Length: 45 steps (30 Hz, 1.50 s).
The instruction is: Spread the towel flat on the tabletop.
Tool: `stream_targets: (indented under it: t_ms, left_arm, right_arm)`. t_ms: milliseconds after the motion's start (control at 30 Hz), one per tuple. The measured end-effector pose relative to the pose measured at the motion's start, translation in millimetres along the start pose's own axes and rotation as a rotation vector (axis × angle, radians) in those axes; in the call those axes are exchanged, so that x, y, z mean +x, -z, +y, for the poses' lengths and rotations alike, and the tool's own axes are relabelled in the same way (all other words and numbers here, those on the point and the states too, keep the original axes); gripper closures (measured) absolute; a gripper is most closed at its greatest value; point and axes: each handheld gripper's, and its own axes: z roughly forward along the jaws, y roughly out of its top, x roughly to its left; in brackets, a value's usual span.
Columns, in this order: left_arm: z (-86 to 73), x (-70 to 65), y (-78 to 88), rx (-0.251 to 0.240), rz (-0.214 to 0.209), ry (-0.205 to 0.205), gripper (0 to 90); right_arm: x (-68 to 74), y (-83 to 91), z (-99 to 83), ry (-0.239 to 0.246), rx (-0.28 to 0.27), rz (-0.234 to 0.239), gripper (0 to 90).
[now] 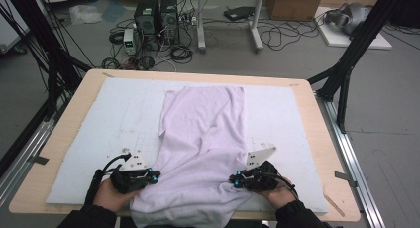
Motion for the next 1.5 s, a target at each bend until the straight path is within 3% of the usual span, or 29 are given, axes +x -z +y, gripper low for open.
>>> stream_targets:
  t_ms: [100,167,233,267,333,400,500,567,667,733,800,833,1000,1100,1167,1233,1267,1300,1367,1400,1433,1500]
  left_arm:
    - [-6.9,-5.9,14.4,-0.005,0.008,-0.003,87.3]
    - [-10.4,-9.2,22.5,-0.021,-0.010,0.005,87.1]
    - [-10.8,-10.2,26.0,-0.032,-0.017,0.001,80.1]
    - [-9.7,-8.6,26.3,-0.035,-0.014,0.002,72.4]
    - [-6.4,-4.3,23.3,-0.043,-0.009,0.019,65.4]
    - [-2.5,1.4,17.5,-0.048,0.014,0.022,62.6]
    - [3.2,10.5,6.0,-0.038,0.032,0.030,60.9]
    - [5.2,14.9,-1.1,-0.025,0.022,0.043,60.0]
    - [3.5,16.7,-11.5,0.027,0.022,0.040,65.7]
    - [1.8,16.1,-11.5,0.013,0.032,0.032,73.7]
    - [1.2,16.0,-10.2,0.018,0.031,0.026,85.9]
    - [0.9,16.0,-9.8,0.015,0.032,0.031,87.0]
    - [-2.2,19.1,-3.3,0.020,0.073,0.030,88.1]
    - [-7.9,23.8,5.0,0.010,0.099,0.053,88.2]
    - [-11.0,27.8,9.9,-0.003,0.105,0.069,88.2]
    - [-11.4,28.9,10.4,-0.011,0.101,0.080,88.1]
    - [-10.4,27.6,9.2,-0.011,0.103,0.076,88.1]
    - [-9.5,26.6,8.2,-0.006,0.104,0.066,88.0]
    - [-9.1,25.8,6.1,0.001,0.104,0.060,88.0]
    - [-9.5,26.2,6.0,0.002,0.106,0.062,87.9]
    - [-10.0,27.2,6.1,-0.004,0.106,0.069,87.9]
    - [-10.8,29.5,7.9,-0.006,0.105,0.074,88.0]
  right_arm:
    - [9.5,7.4,-0.2,0.005,-0.025,0.016,85.5]
    - [17.1,12.4,0.1,0.019,-0.039,0.028,84.5]
    - [20.8,18.8,0.9,0.032,-0.073,0.026,78.3]
    - [19.7,21.7,1.4,0.027,-0.089,0.012,76.5]
    - [11.8,26.0,1.3,0.010,-0.104,-0.016,73.9]
    - [1.7,28.9,-0.7,-0.018,-0.115,-0.065,72.8]
    - [-12.8,26.4,-7.0,-0.050,-0.079,-0.108,68.8]
    - [-17.7,24.1,-13.0,-0.091,-0.081,-0.053,64.5]
    - [-16.8,20.6,-18.3,-0.093,-0.033,-0.065,64.4]
    - [-16.3,18.0,-20.0,-0.097,-0.005,-0.072,74.0]
    - [-15.5,11.5,-19.7,-0.094,0.030,-0.050,86.0]
    - [-14.4,7.5,-18.6,-0.082,0.051,-0.043,89.2]
    - [-13.7,4.8,-4.3,-0.055,0.026,-0.040,89.5]
    - [-15.9,6.6,0.3,-0.044,0.008,-0.050,89.3]
    - [-19.4,11.2,-1.6,-0.070,-0.014,-0.060,81.3]
    - [-21.3,12.9,-3.8,-0.090,-0.005,-0.126,65.4]
    - [-23.0,11.6,-5.3,-0.098,0.005,-0.118,64.8]
    - [-22.6,5.6,-7.3,-0.096,0.042,-0.132,66.7]
    - [-22.0,1.5,-7.7,-0.085,0.063,-0.131,70.4]
    - [-21.0,-0.8,-7.7,-0.071,0.061,-0.140,79.7]
    - [-21.6,-0.6,-6.5,-0.069,0.066,-0.112,87.5]
    - [-24.9,-1.5,-3.5,-0.077,0.060,-0.085,88.0]
